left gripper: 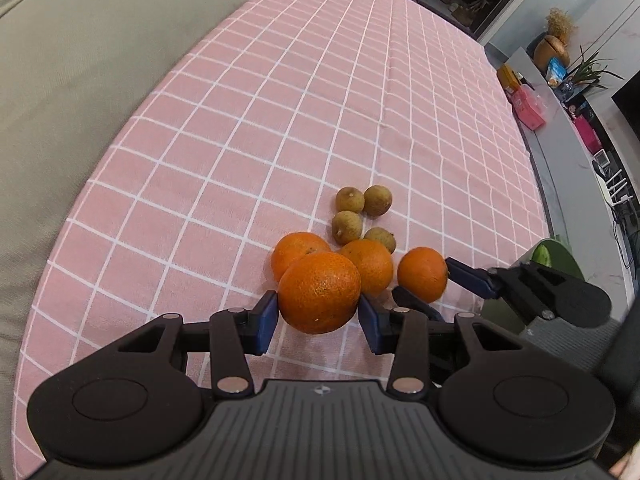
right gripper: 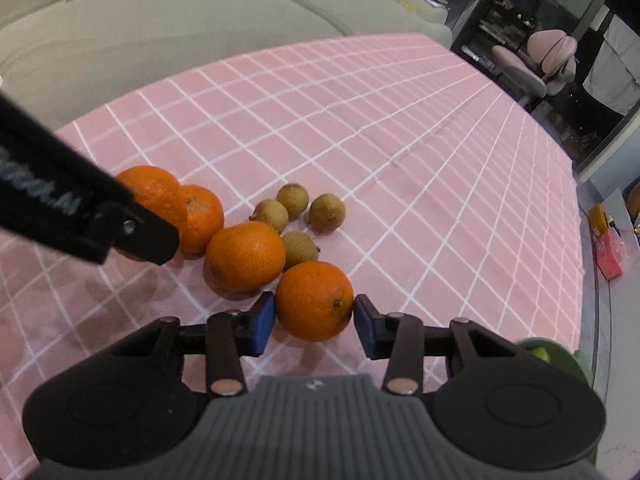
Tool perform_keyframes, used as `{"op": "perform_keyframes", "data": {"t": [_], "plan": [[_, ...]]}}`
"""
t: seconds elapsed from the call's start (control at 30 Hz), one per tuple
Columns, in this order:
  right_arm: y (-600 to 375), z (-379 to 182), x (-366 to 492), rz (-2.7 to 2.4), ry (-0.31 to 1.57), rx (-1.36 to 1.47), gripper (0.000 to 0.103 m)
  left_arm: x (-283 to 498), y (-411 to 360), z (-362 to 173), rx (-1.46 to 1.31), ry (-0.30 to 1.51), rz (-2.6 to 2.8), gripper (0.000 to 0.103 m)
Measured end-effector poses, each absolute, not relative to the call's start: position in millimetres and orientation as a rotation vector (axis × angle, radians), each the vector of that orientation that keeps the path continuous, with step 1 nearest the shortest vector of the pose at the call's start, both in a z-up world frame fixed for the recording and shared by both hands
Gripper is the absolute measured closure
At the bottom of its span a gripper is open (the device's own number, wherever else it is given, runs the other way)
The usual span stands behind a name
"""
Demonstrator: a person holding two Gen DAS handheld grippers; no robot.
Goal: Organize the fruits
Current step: 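Lower the orange into the colander with the left tool while the right tool releases its orange there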
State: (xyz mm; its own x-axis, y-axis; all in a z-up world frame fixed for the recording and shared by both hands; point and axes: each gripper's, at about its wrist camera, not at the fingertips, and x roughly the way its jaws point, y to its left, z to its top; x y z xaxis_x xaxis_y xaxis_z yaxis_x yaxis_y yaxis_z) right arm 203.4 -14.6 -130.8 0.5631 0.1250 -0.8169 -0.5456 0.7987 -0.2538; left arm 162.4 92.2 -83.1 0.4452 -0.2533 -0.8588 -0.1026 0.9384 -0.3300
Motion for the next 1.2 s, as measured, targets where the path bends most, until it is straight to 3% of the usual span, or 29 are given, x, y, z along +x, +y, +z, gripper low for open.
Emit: {"op": "perform_keyframes", "data": {"t": [0.4,0.6,0.93,1.2], "plan": [[-67.4,-36.6,154.3,0.392,0.729,-0.36,0.063,149.6,60.5,-17.3,-0.331,0.969,-0.191,0.054],[-104.3,-10.8,130.2,0.347,0.741,-0.327,0.063,144.5,13.4,4.6,-0.281,0.933,-0.329,0.054],[-161.1,-26.9,112.7,0.298,0.928,-0.252,0.063,143.4,-73.7,-17.7,-0.083,1.055,-0.539,0.054],[-184.4,-59.8,124.1,0.315,1.102,-0.129,0.063,146.4,-99.7,-52.3,0.024,1.164,-0.564,0.054]]}}
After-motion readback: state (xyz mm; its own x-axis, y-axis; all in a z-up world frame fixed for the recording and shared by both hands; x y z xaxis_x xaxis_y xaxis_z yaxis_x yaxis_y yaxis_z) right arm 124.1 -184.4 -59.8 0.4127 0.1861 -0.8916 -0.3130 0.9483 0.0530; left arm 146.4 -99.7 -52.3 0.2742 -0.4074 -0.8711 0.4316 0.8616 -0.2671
